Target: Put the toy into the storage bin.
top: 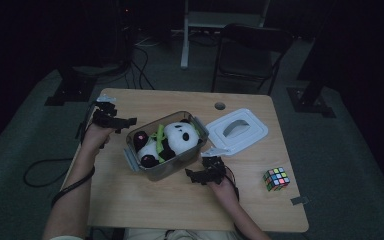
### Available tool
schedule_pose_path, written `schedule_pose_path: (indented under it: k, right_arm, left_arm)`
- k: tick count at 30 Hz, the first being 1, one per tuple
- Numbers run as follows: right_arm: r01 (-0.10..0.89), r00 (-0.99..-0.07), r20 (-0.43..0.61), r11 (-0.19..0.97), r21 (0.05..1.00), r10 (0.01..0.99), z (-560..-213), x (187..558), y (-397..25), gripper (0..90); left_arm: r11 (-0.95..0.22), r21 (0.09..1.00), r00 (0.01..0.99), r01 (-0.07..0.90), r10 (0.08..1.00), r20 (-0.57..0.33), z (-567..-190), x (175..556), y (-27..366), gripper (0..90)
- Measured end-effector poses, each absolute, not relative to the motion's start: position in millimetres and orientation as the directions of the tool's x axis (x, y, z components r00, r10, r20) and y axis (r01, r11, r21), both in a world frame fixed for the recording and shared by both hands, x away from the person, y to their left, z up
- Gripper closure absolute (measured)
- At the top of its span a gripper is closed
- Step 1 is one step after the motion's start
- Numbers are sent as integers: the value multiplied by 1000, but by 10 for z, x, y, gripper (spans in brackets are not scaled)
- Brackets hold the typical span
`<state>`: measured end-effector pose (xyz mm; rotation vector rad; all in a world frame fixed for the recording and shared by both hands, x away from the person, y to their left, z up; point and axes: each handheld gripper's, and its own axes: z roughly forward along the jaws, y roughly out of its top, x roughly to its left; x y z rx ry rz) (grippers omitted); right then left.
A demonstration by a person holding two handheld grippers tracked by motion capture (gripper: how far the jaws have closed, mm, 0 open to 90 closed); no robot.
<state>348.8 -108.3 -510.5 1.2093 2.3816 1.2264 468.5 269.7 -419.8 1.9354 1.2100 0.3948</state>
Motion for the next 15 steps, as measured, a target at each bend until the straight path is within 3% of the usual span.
schedule_pose_path:
  k: [8, 15]
  right_arm:
    - [581, -642, 183, 317, 750, 745, -5115, 3496, -1096, 121]
    - [587, -639, 193, 310, 748, 745, -5112, 3505, -1113, 120]
  left_arm:
    - [-221, 787, 432, 576, 900, -63, -4457, 4783, 2749, 5]
    - [-244, 761, 438, 602, 897, -58, -4655, 4809, 2724, 4]
